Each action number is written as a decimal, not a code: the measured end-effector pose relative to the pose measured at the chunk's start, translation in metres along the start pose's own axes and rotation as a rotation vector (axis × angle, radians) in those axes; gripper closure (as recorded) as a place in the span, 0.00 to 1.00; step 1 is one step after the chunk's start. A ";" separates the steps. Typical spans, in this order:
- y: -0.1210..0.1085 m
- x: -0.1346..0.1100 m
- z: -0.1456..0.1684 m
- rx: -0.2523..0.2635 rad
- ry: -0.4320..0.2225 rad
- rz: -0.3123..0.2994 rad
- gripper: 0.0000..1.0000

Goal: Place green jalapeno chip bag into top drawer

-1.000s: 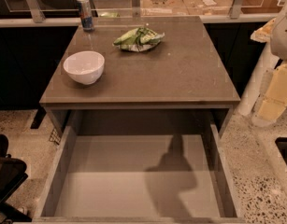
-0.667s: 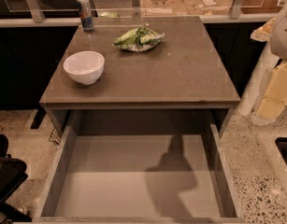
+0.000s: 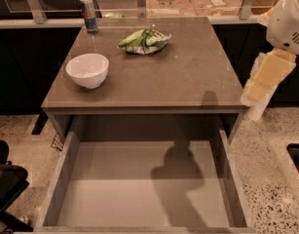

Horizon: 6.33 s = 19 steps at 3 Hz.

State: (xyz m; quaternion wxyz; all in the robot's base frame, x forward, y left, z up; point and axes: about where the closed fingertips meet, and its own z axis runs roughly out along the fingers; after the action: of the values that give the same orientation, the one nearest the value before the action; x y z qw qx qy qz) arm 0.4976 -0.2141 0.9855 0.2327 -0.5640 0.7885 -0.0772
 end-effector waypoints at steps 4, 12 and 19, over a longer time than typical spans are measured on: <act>-0.087 -0.119 -0.001 0.420 -0.411 0.010 0.00; -0.156 -0.248 0.211 0.381 -0.664 0.335 0.00; -0.213 -0.244 0.330 0.143 -0.568 0.393 0.49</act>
Offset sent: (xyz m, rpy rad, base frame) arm 0.1136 0.0563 0.0913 0.1300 -0.6116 0.0060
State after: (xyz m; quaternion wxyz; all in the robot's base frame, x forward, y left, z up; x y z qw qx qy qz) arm 0.8914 -0.0168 0.8450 0.4923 -0.3828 0.7782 0.0740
